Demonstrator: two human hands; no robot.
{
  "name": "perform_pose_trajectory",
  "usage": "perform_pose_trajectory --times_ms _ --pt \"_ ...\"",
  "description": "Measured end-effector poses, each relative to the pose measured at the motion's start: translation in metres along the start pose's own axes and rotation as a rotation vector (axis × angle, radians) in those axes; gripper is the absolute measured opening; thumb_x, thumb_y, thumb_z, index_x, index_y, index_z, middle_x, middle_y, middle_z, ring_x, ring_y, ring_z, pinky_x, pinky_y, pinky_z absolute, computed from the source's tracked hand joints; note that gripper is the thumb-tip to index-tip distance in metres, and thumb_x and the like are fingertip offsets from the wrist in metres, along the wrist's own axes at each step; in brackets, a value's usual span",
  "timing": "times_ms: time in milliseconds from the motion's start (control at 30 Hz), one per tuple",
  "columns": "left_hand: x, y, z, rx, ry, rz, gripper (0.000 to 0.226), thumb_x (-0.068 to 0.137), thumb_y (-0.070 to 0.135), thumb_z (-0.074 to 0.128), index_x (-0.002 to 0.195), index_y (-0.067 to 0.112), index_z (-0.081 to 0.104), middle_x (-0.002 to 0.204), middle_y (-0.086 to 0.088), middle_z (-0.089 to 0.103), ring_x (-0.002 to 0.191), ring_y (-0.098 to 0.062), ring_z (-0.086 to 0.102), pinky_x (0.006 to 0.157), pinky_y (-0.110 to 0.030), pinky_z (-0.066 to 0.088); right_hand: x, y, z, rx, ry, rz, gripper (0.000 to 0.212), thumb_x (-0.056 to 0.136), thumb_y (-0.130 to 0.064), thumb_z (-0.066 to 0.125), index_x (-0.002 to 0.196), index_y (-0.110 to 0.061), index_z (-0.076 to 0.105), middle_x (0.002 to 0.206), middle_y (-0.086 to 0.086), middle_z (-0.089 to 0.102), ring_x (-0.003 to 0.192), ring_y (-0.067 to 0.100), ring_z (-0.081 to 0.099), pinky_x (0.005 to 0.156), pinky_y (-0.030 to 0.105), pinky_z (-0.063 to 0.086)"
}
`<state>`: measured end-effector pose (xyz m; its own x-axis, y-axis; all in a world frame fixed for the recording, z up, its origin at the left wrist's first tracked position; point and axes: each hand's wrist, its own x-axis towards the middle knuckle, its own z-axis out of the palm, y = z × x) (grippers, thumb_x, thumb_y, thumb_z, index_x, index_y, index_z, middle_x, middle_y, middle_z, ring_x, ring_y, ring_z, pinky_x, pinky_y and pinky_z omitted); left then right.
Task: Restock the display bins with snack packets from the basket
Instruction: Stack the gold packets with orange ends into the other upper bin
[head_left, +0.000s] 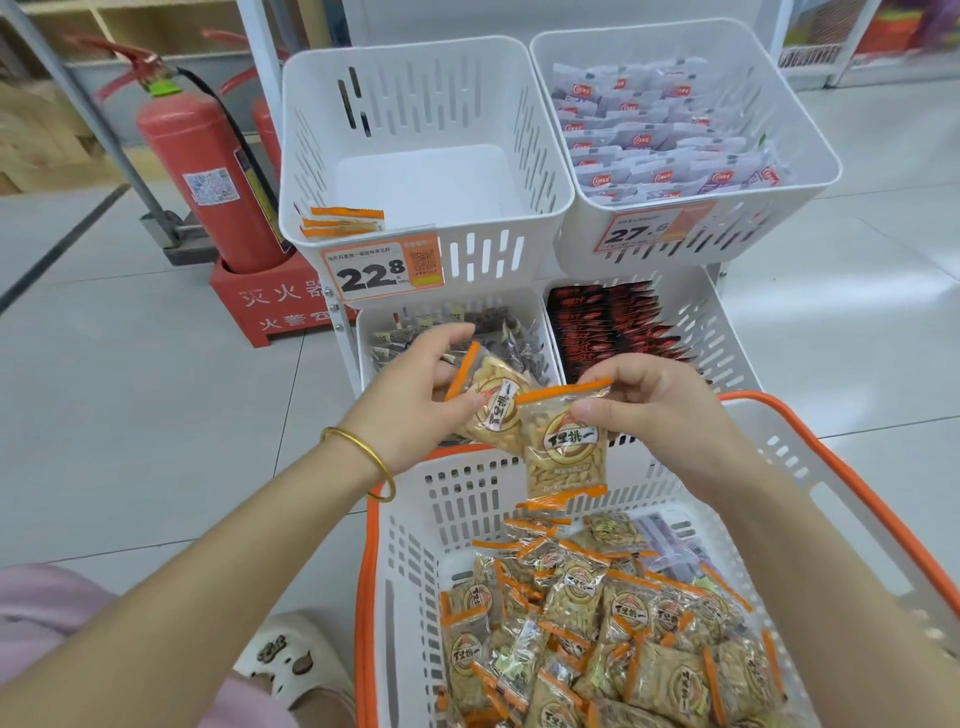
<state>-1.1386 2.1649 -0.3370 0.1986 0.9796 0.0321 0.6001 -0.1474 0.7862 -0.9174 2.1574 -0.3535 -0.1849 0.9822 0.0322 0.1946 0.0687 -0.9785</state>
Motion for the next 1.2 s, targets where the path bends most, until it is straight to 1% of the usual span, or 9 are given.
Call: perform_pose_trajectory --times_ms 200,333,467,533,600,767,900,1067,1200 --pt "0.0 0.007 0.003 0.016 0.051 0.044 0.058 0.086 0.027 0.066 0.137 0.031 0.04 0.081 0.006 0.068 0.076 -0.003 0.064 0.065 -0.009 0.047 0.003 0.002 0.017 0.03 -0.044 -0.006 0.02 0.072 -0.012 0.077 0.068 -0.031 0.072 0.111 -0.014 0.065 0.093 0.02 0.066 0.074 0.029 0.052" --pt "0.003 0.008 0.004 -0.137 0.118 -0.058 0.044 0.087 0.034 0.063 0.128 0.027 0.05 0.085 0.0 0.066 0.073 -0.003 0.063 0.065 -0.015 0.049 0.007 -0.004 0.03 0.09 -0.066 -0.045 0.011 0.078 -0.013 0.072 0.085 -0.018 0.067 0.089 0.014 0.069 0.08 0.025 0.065 0.076 0.04 0.052" --pt "0.002 0.015 -0.005 -0.674 0.082 -0.273 0.041 0.094 0.052 0.041 0.114 0.02 0.058 0.093 -0.004 0.072 0.073 -0.007 0.065 0.063 -0.021 0.053 0.016 -0.012 0.037 0.151 0.043 -0.113 0.013 0.085 -0.008 0.067 0.086 -0.019 0.061 0.075 0.001 0.07 0.074 0.021 0.061 0.064 0.036 0.048" --pt "-0.003 0.015 -0.01 -0.54 -0.056 -0.214 0.048 0.078 0.059 0.061 0.115 0.028 0.052 0.11 0.006 0.068 0.09 -0.003 0.065 0.076 -0.019 0.054 0.024 -0.022 0.042 0.169 0.088 -0.145 0.015 0.085 -0.01 0.067 0.085 -0.024 0.062 0.076 0.005 0.067 0.073 0.022 0.058 0.06 0.032 0.047" --pt "-0.005 0.014 -0.014 -0.336 -0.128 -0.145 0.065 0.068 0.037 0.08 0.121 0.028 0.044 0.113 0.011 0.062 0.098 0.0 0.062 0.083 -0.02 0.053 0.036 -0.037 0.05 0.181 0.115 -0.183 0.018 0.084 -0.008 0.067 0.084 -0.026 0.062 0.076 0.001 0.065 0.07 0.016 0.058 0.06 0.025 0.047" --pt "0.022 0.01 -0.048 -0.286 -0.02 -0.038 0.053 0.077 0.009 0.074 0.117 0.024 0.043 0.109 0.007 0.061 0.1 -0.003 0.061 0.088 -0.024 0.052 0.079 -0.09 0.053 0.106 -0.062 -0.118 0.045 0.082 -0.013 0.07 0.119 -0.027 0.049 0.087 0.005 0.071 0.067 0.008 0.064 0.05 0.02 0.048" --pt "0.044 0.01 -0.071 -0.156 0.102 0.043 0.071 0.076 0.022 0.077 0.133 0.018 0.035 0.119 0.006 0.057 0.104 -0.006 0.058 0.094 -0.029 0.048 0.122 -0.125 0.044 -0.116 -0.268 -0.084 0.029 0.076 -0.008 0.074 0.104 -0.011 0.065 0.08 0.0 0.071 0.063 0.008 0.062 0.045 0.022 0.05" --pt "0.057 -0.002 -0.103 0.466 0.606 0.108 0.07 0.079 0.029 0.072 0.138 0.015 0.037 0.134 -0.005 0.041 0.119 -0.024 0.037 0.098 -0.027 0.028 0.195 -0.155 0.056 -0.073 0.059 -0.303 0.024 0.08 -0.001 0.07 0.083 -0.022 0.06 0.081 0.003 0.067 0.069 0.011 0.064 0.056 0.029 0.054" --pt "0.061 -0.025 -0.107 0.548 0.478 -0.086 0.082 0.078 0.039 0.07 0.143 0.016 0.026 0.149 -0.008 0.02 0.134 -0.027 0.019 0.111 -0.035 0.021 0.257 -0.124 0.097 -0.4 0.127 -0.315 0.028 0.07 -0.001 0.074 0.088 -0.02 0.063 0.083 0.005 0.061 0.084 0.03 0.062 0.079 0.048 0.053"
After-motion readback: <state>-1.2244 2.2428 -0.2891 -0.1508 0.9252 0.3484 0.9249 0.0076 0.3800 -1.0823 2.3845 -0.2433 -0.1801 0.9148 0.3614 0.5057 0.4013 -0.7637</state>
